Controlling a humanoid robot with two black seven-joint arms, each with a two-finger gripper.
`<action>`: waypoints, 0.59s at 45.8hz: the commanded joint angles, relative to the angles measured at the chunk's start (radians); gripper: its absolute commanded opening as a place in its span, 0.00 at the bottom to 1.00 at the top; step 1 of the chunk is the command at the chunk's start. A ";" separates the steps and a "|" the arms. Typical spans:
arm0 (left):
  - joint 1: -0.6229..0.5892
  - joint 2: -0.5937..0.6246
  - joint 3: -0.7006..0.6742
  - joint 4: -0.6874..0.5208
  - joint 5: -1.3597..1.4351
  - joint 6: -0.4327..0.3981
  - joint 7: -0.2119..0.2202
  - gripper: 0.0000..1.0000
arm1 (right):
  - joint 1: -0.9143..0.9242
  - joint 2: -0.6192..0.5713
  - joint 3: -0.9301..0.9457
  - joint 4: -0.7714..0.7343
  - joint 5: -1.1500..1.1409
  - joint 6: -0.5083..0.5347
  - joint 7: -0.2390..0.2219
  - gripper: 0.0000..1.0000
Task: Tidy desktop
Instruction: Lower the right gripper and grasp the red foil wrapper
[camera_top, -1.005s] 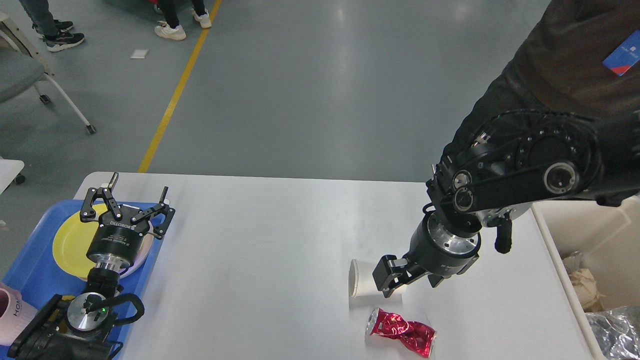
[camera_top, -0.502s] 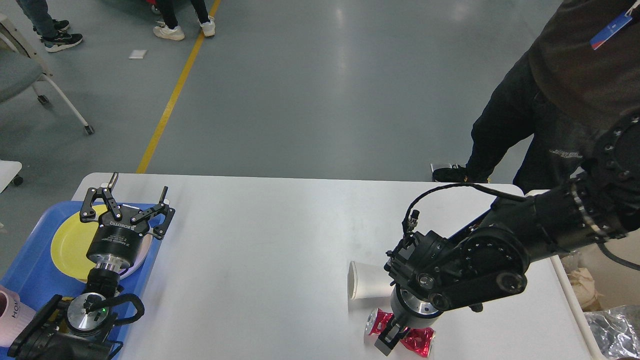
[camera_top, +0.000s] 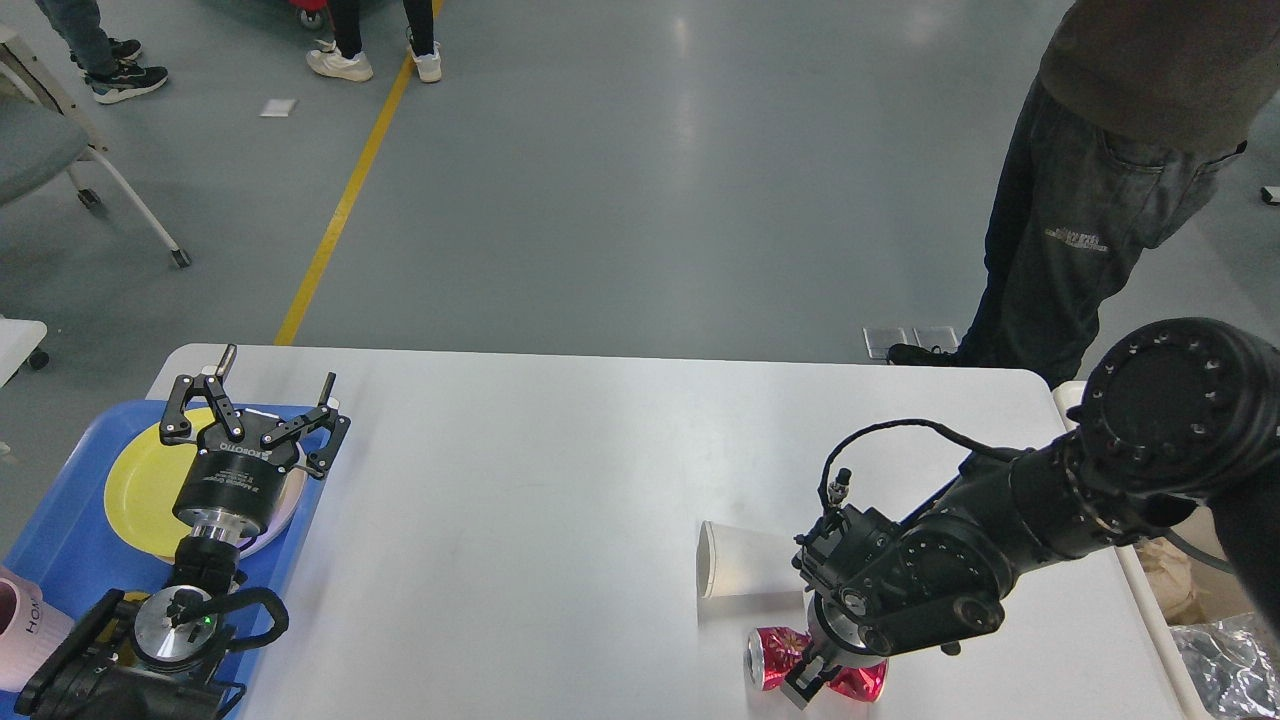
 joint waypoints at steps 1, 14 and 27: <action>0.000 0.000 0.000 0.000 0.000 0.000 0.000 0.97 | -0.022 0.023 0.000 0.003 0.002 -0.002 0.000 0.84; -0.001 0.000 0.000 0.000 0.000 0.000 0.000 0.97 | -0.038 0.020 -0.013 -0.005 0.065 -0.014 -0.002 0.47; 0.000 0.000 0.000 0.000 0.000 0.000 0.000 0.97 | -0.038 0.010 -0.028 -0.017 0.308 -0.020 -0.003 0.00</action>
